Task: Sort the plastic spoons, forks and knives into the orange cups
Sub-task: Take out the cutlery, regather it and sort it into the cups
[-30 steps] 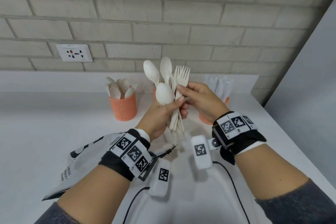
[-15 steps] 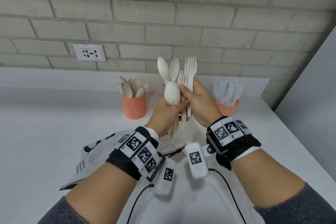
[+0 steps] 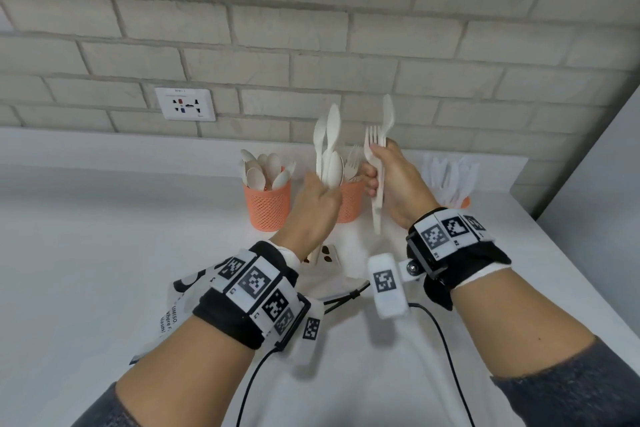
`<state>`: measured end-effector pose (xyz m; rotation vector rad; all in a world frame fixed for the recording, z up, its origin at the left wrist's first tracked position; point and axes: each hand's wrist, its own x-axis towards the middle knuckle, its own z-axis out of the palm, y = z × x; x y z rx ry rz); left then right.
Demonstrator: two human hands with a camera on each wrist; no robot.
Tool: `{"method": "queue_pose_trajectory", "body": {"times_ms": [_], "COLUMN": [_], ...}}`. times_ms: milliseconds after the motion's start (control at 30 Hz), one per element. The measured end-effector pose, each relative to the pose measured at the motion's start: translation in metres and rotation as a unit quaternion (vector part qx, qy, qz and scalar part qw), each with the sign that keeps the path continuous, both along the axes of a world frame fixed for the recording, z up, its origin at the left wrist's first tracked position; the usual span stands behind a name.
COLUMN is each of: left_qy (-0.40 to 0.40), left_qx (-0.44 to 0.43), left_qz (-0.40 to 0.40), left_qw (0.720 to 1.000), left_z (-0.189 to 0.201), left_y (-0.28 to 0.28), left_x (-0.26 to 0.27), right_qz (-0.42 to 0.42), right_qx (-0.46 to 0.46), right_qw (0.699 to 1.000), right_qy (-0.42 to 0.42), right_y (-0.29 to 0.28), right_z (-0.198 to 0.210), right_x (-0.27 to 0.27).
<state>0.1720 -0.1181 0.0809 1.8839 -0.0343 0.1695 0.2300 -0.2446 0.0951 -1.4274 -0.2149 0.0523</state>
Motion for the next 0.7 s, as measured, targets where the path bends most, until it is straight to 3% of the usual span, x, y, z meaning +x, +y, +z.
{"method": "queue_pose_trajectory", "body": {"times_ms": [100,200,400,500,633,700], "left_qy": [-0.022,-0.028,-0.011,-0.023,-0.021,-0.024], "left_qx": [0.026,0.028,-0.045,-0.046,-0.064,-0.069], "left_qz": [-0.007,0.019,0.018,0.004,0.006,0.006], "left_qw": [0.999,0.999,0.999,0.999,0.998,0.997], "left_z": [0.002,0.001,-0.002,-0.002,-0.004,-0.003], "left_y": [0.011,0.026,0.050,0.056,0.057,0.055], "left_x": [-0.001,0.003,0.010,0.011,0.017,0.019], "right_qz": [-0.015,-0.081,-0.142,-0.150,-0.104,-0.073], "right_qx": [0.032,0.009,-0.049,-0.034,0.118,0.042], "right_qw": [0.999,0.994,0.984,0.981,0.978,0.988], "right_qy": [-0.016,-0.066,-0.098,-0.122,-0.136,-0.129], "right_y": [0.002,0.003,0.008,0.009,0.008,0.018], "right_z": [0.003,0.008,0.007,0.014,0.026,0.020], "right_x": [0.019,0.045,0.086,0.092,0.091,0.084]}}
